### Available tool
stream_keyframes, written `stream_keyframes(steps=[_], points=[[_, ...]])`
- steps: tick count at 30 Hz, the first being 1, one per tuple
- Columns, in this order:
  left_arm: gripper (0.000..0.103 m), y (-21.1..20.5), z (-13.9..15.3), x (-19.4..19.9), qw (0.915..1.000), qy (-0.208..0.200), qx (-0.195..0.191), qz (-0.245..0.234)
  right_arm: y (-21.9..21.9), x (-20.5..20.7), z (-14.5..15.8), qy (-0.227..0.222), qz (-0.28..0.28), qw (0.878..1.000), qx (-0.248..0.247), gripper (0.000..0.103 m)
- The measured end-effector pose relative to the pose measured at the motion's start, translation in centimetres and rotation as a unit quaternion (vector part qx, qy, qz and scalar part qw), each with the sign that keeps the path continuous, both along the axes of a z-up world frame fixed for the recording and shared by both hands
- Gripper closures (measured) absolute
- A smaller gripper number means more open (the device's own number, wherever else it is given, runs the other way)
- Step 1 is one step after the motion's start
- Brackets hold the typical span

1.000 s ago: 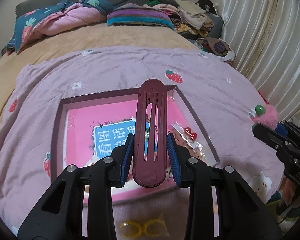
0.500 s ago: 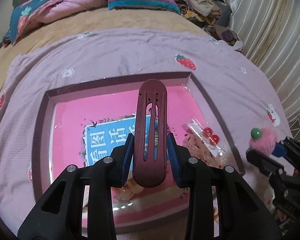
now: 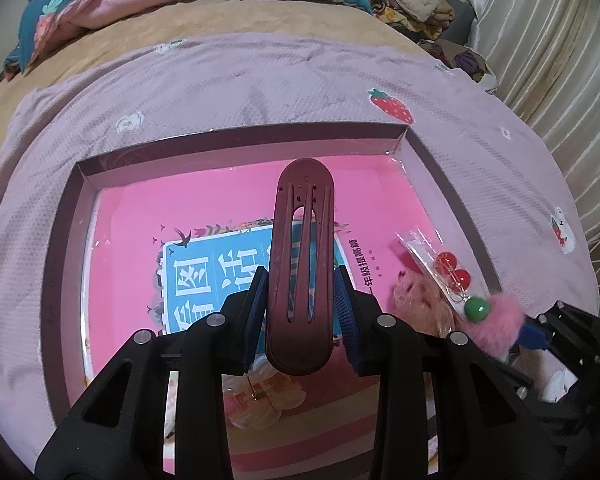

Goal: Organize jewelry
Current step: 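Open the left tool to drop the maroon clip while the right tool releases the pompom clip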

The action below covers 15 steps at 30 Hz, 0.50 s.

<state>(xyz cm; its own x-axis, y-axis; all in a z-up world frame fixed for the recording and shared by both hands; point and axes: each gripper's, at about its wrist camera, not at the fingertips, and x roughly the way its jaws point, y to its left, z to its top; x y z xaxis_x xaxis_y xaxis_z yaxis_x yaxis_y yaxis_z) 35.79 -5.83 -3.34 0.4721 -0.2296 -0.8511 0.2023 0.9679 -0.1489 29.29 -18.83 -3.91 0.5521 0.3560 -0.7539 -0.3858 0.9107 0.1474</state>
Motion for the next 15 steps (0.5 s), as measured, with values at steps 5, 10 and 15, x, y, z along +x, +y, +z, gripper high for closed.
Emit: stream_keyframes(steps=[5,10,15], points=[[0.078,0.1,-0.1,0.0,1.0,0.001,0.001,0.0,0.0,-0.6,-0.4,0.01,-0.001,1.0,0.008,0.059],[0.074,0.1,0.1,-0.3,1.0,-0.001,0.001,-0.001,-1.0,-2.1,0.2,0.002,-0.011,1.0,0.013,0.051],[0.055,0.2,0.8,-0.7,0.9999,-0.01,0.001,0.004,-2.7,-3.8,1.1,-0.007,-0.03,0.999,0.019,0.038]])
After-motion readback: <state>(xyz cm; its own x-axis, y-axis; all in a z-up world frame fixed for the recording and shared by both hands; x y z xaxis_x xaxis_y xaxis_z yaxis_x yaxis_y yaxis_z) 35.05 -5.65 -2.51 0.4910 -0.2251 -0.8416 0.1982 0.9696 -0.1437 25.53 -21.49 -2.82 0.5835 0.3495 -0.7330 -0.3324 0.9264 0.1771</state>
